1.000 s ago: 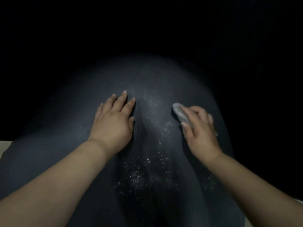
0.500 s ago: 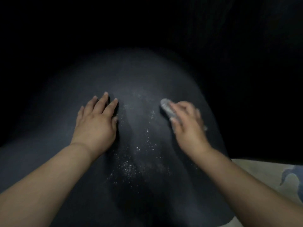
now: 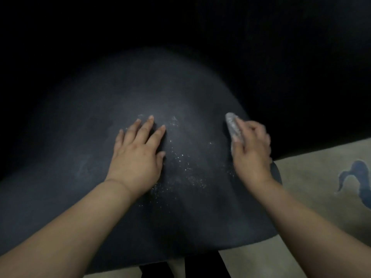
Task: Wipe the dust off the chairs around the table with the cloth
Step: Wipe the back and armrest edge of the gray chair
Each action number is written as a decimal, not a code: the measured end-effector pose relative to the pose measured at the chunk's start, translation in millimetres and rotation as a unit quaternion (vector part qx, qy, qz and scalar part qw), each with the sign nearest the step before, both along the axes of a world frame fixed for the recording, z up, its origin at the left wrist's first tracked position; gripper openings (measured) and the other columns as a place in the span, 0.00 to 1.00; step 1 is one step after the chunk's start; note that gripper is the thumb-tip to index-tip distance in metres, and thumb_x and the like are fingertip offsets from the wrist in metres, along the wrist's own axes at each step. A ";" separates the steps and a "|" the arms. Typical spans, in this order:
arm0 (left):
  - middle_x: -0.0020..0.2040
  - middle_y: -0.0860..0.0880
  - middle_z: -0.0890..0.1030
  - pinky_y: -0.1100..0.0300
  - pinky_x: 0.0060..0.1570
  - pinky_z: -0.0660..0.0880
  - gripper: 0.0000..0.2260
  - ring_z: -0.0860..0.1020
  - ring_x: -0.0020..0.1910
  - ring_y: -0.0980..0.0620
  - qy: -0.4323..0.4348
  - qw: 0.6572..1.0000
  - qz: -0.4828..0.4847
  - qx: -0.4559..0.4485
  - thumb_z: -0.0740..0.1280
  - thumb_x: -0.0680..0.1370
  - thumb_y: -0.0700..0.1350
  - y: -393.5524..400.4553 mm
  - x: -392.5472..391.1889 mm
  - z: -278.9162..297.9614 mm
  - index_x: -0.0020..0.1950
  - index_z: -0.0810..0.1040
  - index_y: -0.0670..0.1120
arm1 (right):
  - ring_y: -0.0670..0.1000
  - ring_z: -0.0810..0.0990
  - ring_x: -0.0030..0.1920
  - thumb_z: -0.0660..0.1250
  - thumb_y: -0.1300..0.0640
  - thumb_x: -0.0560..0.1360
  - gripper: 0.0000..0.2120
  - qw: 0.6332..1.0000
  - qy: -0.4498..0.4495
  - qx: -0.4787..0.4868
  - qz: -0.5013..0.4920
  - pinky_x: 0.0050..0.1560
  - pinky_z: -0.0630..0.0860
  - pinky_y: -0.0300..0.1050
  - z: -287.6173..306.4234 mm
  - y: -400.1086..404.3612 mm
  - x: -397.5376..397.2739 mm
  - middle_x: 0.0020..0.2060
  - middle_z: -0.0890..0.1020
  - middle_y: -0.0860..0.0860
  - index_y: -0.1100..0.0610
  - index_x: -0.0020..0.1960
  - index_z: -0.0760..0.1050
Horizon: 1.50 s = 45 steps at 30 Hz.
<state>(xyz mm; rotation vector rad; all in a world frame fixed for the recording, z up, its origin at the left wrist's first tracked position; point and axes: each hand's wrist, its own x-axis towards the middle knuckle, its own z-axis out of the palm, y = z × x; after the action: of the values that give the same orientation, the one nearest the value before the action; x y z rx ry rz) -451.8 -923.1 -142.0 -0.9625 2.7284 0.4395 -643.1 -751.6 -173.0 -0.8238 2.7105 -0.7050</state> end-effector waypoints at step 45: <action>0.80 0.50 0.46 0.44 0.74 0.51 0.32 0.47 0.77 0.45 -0.040 0.975 0.216 0.027 0.59 0.79 0.56 -40.5 103.8 -23.0 0.79 0.47 0.56 | 0.56 0.67 0.62 0.65 0.56 0.77 0.25 0.989 0.002 -0.036 0.143 0.62 0.67 0.51 -12.0 -111.5 72.7 0.65 0.70 0.52 0.49 0.73 0.66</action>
<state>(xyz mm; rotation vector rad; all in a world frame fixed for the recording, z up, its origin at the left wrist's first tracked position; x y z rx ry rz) -348.0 -963.6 -165.1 -1.5276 2.4116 0.5292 -570.3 -863.1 -185.1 -1.2002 2.5091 -0.7369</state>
